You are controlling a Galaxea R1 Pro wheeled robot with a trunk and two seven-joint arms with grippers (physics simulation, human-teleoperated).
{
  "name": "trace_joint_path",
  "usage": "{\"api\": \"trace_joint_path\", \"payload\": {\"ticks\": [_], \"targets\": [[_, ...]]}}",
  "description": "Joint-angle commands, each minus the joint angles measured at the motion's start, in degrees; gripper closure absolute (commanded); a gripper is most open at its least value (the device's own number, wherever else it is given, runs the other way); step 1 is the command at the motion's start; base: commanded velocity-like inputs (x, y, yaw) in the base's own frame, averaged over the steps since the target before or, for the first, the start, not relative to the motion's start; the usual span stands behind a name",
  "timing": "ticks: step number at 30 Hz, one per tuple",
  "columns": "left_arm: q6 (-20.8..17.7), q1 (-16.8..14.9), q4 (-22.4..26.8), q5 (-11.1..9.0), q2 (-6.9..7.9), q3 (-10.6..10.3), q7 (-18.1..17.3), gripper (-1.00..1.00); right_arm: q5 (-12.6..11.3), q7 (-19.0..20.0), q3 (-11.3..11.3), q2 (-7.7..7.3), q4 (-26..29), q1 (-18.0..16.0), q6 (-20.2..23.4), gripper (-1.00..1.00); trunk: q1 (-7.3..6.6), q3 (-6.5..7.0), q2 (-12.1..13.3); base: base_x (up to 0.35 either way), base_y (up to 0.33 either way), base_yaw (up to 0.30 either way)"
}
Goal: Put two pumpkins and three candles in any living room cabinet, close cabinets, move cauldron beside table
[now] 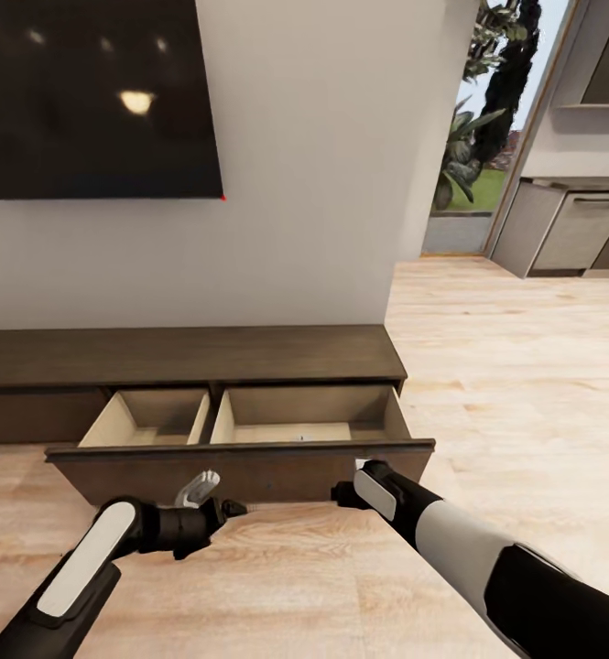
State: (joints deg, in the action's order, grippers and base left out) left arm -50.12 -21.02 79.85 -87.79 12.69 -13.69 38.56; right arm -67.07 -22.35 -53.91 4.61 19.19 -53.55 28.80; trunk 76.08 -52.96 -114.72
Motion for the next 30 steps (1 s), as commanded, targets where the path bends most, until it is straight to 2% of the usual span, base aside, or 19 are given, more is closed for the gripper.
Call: {"api": "trace_joint_path", "payload": {"ticks": [1,3,4,5,7,9,10,13,15,16,18,20,21,23,27,30], "targets": [[0.4,-0.1,-0.1,0.5,-0.39,-0.1,0.8,-1.00,-0.4,-0.4,-0.4,-0.01,0.1,0.1,0.0,-1.00,0.22,-0.23,-0.4,0.000,0.000,0.000],[1.2,-0.2,-1.8,5.0,-2.18,-0.3,1.2,-1.00,-0.3,-0.4,-0.4,-0.03,0.1,0.5,-1.1,-1.00,0.66,-0.59,-1.2,0.000,0.000,0.000],[1.6,-0.3,-4.2,8.9,-3.54,-0.3,1.3,-1.00,-0.5,-0.4,-0.4,-0.03,-0.1,0.7,-3.1,-1.00,0.88,-0.77,-1.6,0.000,0.000,0.000],[1.7,-0.3,-5.0,10.2,-4.03,-0.3,1.3,-1.00,-0.5,-0.4,-0.4,-0.03,-0.2,0.8,-3.8,-1.00,1.10,-0.95,-2.0,0.000,0.000,0.000],[2.0,-0.5,-8.1,15.0,-5.79,-0.2,1.2,-1.00,-0.5,-0.4,-0.4,-0.04,-0.5,1.7,-6.2,-1.00,1.54,-1.31,-2.8,0.000,0.000,0.000],[2.8,-0.5,-11.0,18.6,-6.72,-0.1,1.0,-1.00,-0.3,-0.3,-0.4,-0.04,-0.3,3.3,-7.5,-1.00,1.98,-1.67,-3.6,0.000,0.000,0.000],[7.8,-0.5,-16.4,22.1,-7.17,-0.3,0.7,-1.00,0.1,-0.3,-0.5,-0.04,-0.4,6.0,-9.7,-1.00,2.19,-1.85,-4.1,0.000,0.000,0.000],[14.8,-0.5,-23.0,25.8,-7.25,-0.5,-0.5,-1.00,0.2,0.3,-0.7,-0.04,-0.5,8.7,-14.7,-1.00,2.85,-2.39,-5.3,0.000,0.000,0.000],[18.8,-0.5,-26.7,29.6,-7.37,-0.7,-3.3,-1.00,0.2,0.9,-0.8,-0.04,-0.7,9.5,-17.4,-1.00,3.29,-2.75,-6.1,0.000,0.000,0.000],[19.7,-0.5,-27.4,30.7,-7.39,-0.7,-4.2,-1.00,0.3,1.0,-0.8,-0.02,-0.7,9.6,-18.0,-1.00,3.51,-2.93,-6.5,0.000,0.000,0.000],[23.2,-0.5,-30.2,35.7,-7.52,-1.1,-7.4,-1.00,0.7,1.2,-0.9,0.08,-0.6,9.8,-20.5,-1.00,3.95,-3.29,-7.3,0.000,0.000,0.000],[27.5,-0.5,-33.1,39.5,-8.10,-1.2,-9.4,-1.00,1.5,1.4,-1.0,0.03,-0.7,9.9,-23.1,-1.00,4.39,-3.65,-8.1,0.000,0.000,0.000],[29.7,-0.5,-34.5,40.7,-8.50,-1.3,-10.0,-1.00,2.0,1.4,-1.0,-0.03,-0.7,10.0,-24.3,-1.00,4.61,-3.82,-8.5,0.000,0.000,0.000],[32.8,-0.5,-36.6,41.9,-9.17,-1.4,-10.4,-1.00,2.7,1.4,-1.0,-0.06,-0.9,10.0,-26.2,-1.00,5.05,-4.18,-9.3,0.000,0.000,0.000],[37.8,-0.5,-39.3,42.9,-10.10,-2.5,-10.9,-1.00,3.6,1.5,-1.0,-0.10,-1.1,10.1,-31.6,-1.00,5.93,-4.90,-10.9,0.000,0.000,0.000],[42.1,-0.5,-39.9,43.2,-10.69,-6.1,-10.9,-1.00,3.9,1.5,-1.1,-0.10,-2.3,10.1,-35.2,-1.00,6.59,-5.44,-12.1,0.000,0.000,0.000]]}}
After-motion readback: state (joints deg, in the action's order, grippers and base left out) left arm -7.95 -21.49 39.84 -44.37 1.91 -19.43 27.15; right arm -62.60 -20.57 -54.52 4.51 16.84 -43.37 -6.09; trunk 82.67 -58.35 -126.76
